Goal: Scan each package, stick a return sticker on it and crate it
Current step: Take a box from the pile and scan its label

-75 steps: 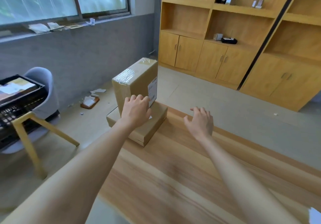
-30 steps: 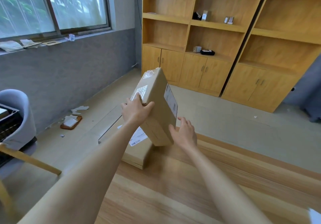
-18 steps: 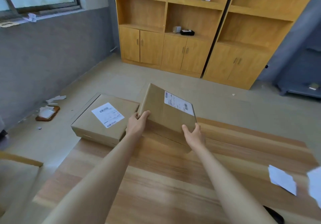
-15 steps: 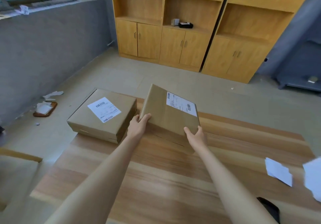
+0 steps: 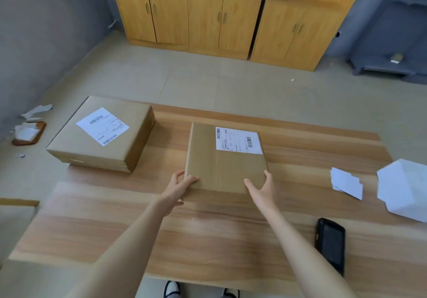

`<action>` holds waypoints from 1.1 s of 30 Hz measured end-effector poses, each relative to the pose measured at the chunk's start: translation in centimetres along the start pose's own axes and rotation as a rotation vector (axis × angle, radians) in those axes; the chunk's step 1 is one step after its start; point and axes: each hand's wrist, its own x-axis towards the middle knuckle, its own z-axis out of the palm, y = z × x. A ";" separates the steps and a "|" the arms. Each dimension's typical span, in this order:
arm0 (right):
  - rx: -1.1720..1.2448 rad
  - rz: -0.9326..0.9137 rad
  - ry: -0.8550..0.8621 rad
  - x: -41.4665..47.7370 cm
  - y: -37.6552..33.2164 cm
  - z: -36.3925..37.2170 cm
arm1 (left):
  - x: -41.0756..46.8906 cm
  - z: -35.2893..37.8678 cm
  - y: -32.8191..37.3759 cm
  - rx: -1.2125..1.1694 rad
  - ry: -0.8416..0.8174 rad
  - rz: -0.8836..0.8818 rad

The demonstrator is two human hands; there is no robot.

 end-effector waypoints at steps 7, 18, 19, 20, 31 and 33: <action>-0.060 -0.044 0.045 -0.5 2.3 0.7 | 1.6 1.7 -2.5 -0.001 0.020 -0.051; -0.164 -0.082 0.099 2.7 -1.0 -0.2 | 1.8 4.0 -2.6 -0.249 0.485 -0.084; -0.183 -0.119 0.071 3.6 -2.2 -0.6 | 1.6 5.1 -2.6 -0.346 0.547 -0.128; -0.222 -0.162 0.031 4.5 -3.4 -0.9 | 1.4 6.3 -2.6 -0.456 0.576 -0.187; -0.780 -0.503 -0.313 11.7 -9.8 2.8 | 2.7 11.8 -2.1 -1.014 0.518 -0.378; -0.811 -0.509 -0.341 12.9 -9.7 3.1 | 3.0 12.1 -2.0 -1.062 0.476 -0.377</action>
